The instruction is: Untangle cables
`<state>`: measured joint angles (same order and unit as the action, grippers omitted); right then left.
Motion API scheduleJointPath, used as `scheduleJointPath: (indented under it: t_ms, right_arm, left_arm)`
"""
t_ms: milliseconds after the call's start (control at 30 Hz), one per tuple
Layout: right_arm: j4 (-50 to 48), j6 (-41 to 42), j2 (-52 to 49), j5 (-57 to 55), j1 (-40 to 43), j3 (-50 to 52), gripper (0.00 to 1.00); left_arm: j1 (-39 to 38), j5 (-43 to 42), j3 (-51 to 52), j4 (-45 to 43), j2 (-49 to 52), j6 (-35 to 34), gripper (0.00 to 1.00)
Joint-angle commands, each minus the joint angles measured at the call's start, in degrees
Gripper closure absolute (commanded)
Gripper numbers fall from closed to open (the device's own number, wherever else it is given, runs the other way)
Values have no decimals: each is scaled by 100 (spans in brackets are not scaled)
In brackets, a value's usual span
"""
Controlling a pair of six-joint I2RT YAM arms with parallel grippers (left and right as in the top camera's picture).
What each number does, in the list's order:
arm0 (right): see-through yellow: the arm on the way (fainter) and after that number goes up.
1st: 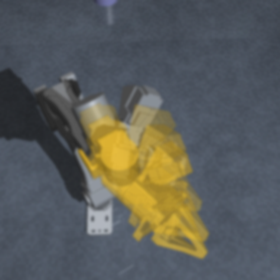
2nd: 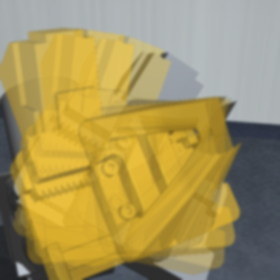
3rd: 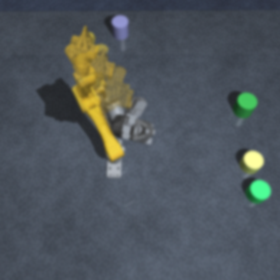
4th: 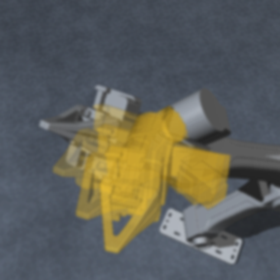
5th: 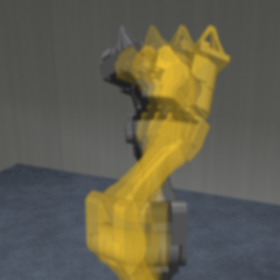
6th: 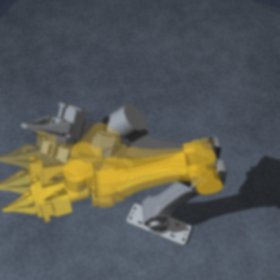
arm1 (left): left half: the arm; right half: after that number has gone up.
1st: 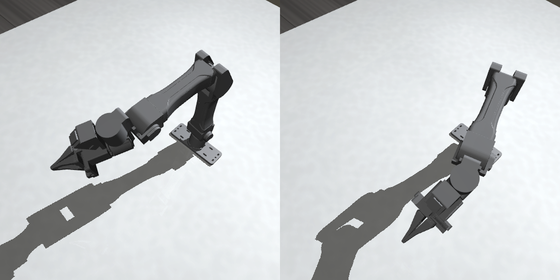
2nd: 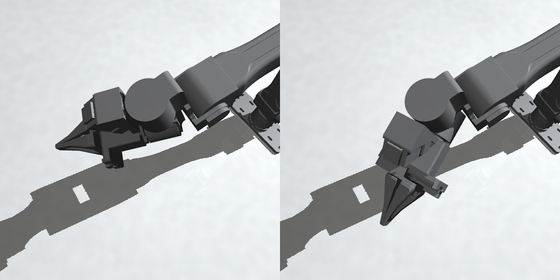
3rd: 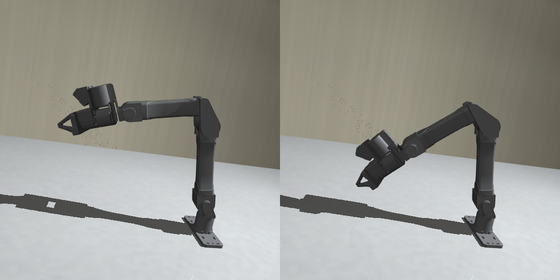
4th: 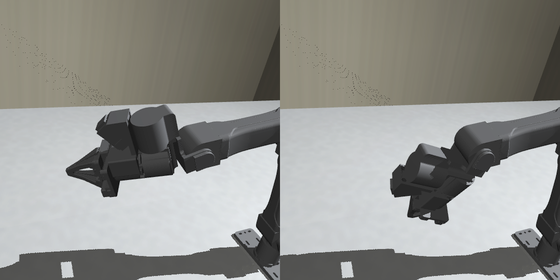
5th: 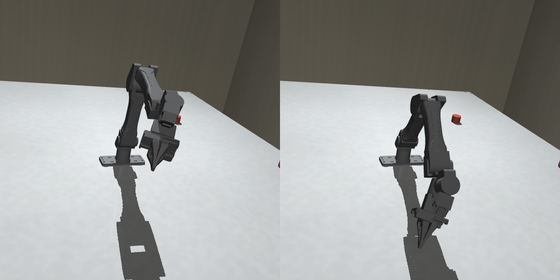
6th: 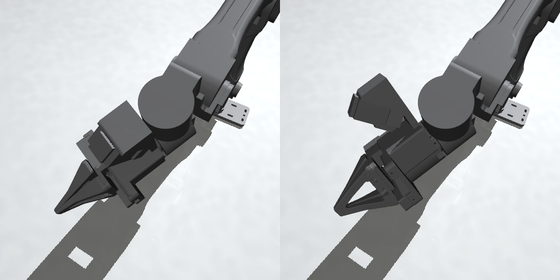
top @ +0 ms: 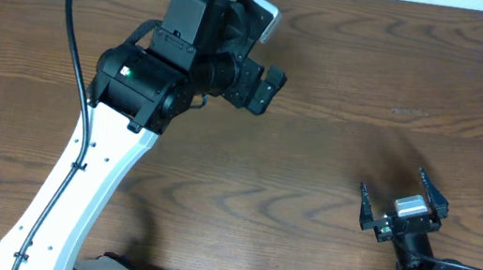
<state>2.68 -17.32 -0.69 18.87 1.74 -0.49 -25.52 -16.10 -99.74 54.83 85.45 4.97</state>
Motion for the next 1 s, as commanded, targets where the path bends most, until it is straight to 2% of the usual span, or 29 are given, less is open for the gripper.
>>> scheduleJointPath:
  t_ms: [0, 233, 467, 567, 767, 967]
  right_arm:
    - [11, 57, 39, 35, -28, 17, 1]
    - [11, 57, 39, 35, -28, 17, 1]
    - [11, 57, 39, 35, -28, 17, 1]
    - [11, 57, 39, 35, -28, 17, 1]
    - [11, 57, 39, 35, -28, 17, 1]
    - [11, 57, 39, 35, -28, 17, 1]
  left_arm:
    - [11, 120, 20, 179, 4, 105, 1]
    - [22, 1281, 59, 55, -304, 105, 1]
    - [546, 1047, 734, -975, -1204, 96, 1]
    - [973, 745, 1307, -1462, -1716, 98, 1]
    - [1893, 129, 3042, -3045, -2881, 96, 1]
    - [2306, 114, 4981, -4507, -4057, 103, 1]
